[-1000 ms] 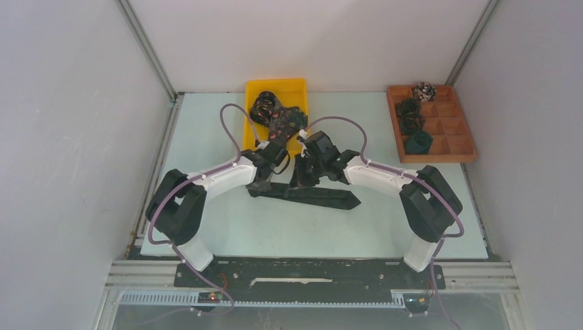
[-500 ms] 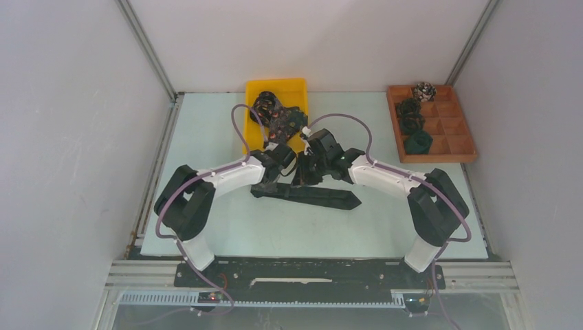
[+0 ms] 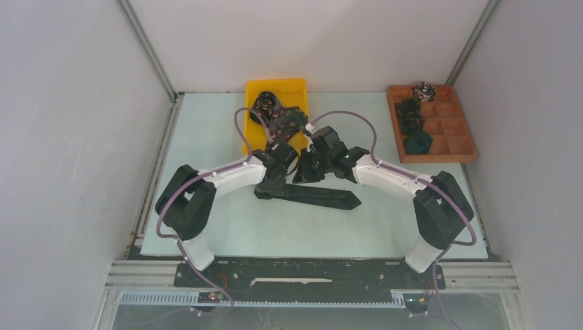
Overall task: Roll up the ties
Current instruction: Roll the tie at the center of the board.
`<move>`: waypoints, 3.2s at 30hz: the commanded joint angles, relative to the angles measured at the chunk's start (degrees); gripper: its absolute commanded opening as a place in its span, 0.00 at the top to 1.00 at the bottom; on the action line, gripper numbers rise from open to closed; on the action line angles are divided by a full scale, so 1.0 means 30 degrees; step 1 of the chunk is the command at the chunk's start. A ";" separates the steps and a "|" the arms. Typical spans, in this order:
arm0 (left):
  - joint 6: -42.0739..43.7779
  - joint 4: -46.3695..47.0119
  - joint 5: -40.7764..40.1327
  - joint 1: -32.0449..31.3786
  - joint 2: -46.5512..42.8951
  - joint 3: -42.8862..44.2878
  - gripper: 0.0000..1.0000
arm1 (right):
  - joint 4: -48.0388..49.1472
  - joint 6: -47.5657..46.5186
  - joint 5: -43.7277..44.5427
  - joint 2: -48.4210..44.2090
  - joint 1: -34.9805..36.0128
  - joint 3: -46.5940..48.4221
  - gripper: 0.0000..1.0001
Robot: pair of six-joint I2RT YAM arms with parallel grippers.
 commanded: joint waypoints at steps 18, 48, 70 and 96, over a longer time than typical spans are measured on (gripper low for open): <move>-0.0852 0.2192 0.4883 0.2528 -0.6390 -0.2723 0.37 | 0.1923 0.0792 -0.1653 0.1816 -0.0789 0.2076 1.00; -0.3673 0.6041 0.4458 0.3676 -0.8108 -0.8478 0.85 | -0.7092 -0.1882 0.0830 1.4103 0.0538 1.6679 1.00; -0.4313 0.7368 0.4362 0.3676 -0.4634 -0.5995 0.88 | -0.6148 -0.1670 0.0078 1.4043 0.0879 1.5160 1.00; -0.2695 0.5766 0.3312 0.3676 -0.8156 -0.7356 0.76 | -0.6805 -0.1690 0.0234 1.3213 -0.0073 1.6175 0.99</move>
